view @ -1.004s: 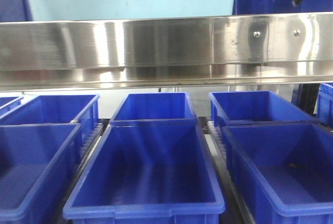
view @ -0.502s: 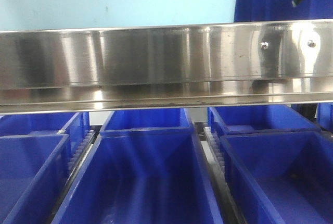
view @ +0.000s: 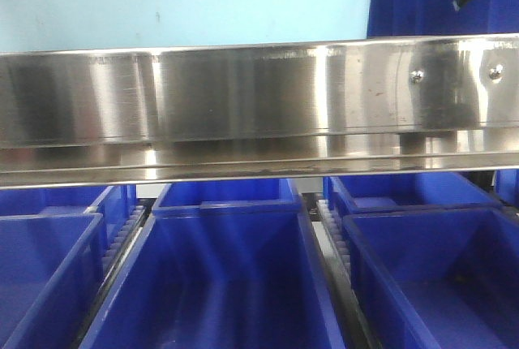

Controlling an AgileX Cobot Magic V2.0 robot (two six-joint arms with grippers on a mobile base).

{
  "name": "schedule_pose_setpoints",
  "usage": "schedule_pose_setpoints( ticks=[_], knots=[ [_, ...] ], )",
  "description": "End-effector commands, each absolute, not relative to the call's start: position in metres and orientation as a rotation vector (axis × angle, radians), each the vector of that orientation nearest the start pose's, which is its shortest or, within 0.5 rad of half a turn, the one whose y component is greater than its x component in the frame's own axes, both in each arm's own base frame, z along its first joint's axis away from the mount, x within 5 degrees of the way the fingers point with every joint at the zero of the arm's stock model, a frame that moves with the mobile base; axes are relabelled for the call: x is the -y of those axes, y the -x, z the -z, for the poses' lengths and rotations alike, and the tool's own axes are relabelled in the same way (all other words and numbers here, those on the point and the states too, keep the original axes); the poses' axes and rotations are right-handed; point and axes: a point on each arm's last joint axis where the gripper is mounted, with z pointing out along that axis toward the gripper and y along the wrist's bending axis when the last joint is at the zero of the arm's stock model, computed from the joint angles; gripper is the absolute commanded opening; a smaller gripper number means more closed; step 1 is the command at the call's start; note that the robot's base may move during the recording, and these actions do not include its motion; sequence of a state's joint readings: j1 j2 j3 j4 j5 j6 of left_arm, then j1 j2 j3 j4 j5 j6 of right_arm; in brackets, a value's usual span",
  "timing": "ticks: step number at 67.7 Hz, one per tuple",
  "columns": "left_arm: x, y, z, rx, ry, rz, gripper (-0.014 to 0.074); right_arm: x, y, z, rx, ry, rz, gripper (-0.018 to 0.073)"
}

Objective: Move two blue bins to right shelf middle

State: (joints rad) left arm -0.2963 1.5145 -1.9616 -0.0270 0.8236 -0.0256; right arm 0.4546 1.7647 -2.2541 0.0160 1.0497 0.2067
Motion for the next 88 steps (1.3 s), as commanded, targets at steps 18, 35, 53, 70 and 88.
schedule_pose_setpoints(
  ticks=[18, 35, 53, 70, 88],
  knots=[
    [0.096, -0.293, -0.542, -1.766, -0.223, 0.338, -0.0111, -0.162, -0.331, -0.515, -1.994, 0.268, -0.432, -0.0152],
    [0.096, -0.293, -0.542, -1.766, -0.223, 0.338, -0.0111, -0.162, -0.331, -0.515, -1.994, 0.268, -0.432, -0.0152],
    [0.096, -0.293, -0.542, -1.766, -0.223, 0.338, -0.0111, -0.162, -0.331, -0.515, -1.994, 0.268, -0.432, -0.0152],
    [0.097, -0.291, -0.536, -1.830, -0.233, 0.337, -0.0111, -0.162, -0.331, -0.514, -2.003, 0.270, -0.430, -0.0152],
    [0.099, -0.297, -0.506, -2.096, -0.279, 0.305, -0.0111, -0.166, -0.338, -0.496, -2.119, 0.286, -0.401, -0.0152]
  ],
)
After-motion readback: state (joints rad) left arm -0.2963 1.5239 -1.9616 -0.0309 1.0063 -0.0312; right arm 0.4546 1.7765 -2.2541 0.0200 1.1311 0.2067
